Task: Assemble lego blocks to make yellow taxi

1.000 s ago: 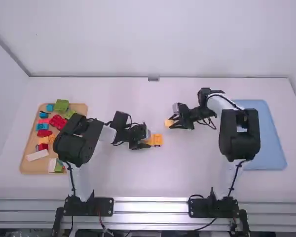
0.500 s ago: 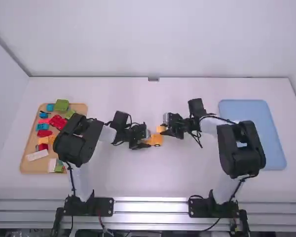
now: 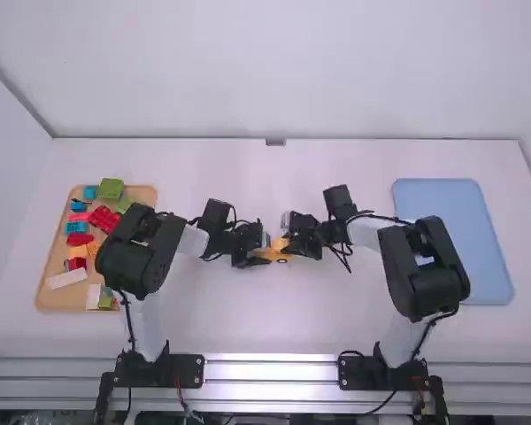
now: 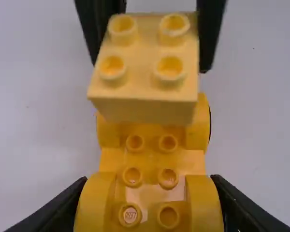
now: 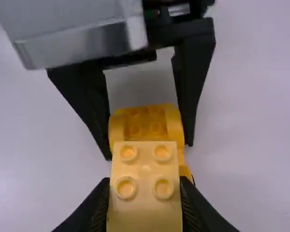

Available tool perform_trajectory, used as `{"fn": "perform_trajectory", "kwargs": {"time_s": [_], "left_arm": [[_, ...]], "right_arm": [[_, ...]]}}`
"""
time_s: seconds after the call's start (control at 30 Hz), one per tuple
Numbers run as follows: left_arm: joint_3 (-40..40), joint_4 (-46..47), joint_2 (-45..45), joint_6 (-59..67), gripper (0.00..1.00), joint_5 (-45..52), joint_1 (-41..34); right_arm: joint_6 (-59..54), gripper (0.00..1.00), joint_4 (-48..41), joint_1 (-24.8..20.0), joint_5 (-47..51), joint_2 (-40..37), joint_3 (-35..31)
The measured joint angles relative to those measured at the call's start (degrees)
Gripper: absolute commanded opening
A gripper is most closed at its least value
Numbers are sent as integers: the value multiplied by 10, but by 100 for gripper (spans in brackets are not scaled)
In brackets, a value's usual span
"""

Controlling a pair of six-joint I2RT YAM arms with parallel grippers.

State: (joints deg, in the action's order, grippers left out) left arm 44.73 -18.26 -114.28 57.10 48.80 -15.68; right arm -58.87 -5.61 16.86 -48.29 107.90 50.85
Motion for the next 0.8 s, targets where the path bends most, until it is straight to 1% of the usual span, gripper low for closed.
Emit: {"fn": "perform_trajectory", "kwargs": {"time_s": [0.13, 0.57, 0.6, 0.8], "left_arm": [[0, 4, 0, 0, 56, 0, 0], [0, 4, 0, 0, 57, 0, 0], [0, 4, 0, 0, 57, 0, 0], [0, 4, 0, 0, 59, 0, 0]], "right_arm": [[0, 6, 6, -2, 5, 21, 0], [-17, 3, 14, 14, 26, 23, 0], [-17, 3, 14, 14, 27, 23, 0], [-15, 17, 15, 15, 29, 23, 0]]}}
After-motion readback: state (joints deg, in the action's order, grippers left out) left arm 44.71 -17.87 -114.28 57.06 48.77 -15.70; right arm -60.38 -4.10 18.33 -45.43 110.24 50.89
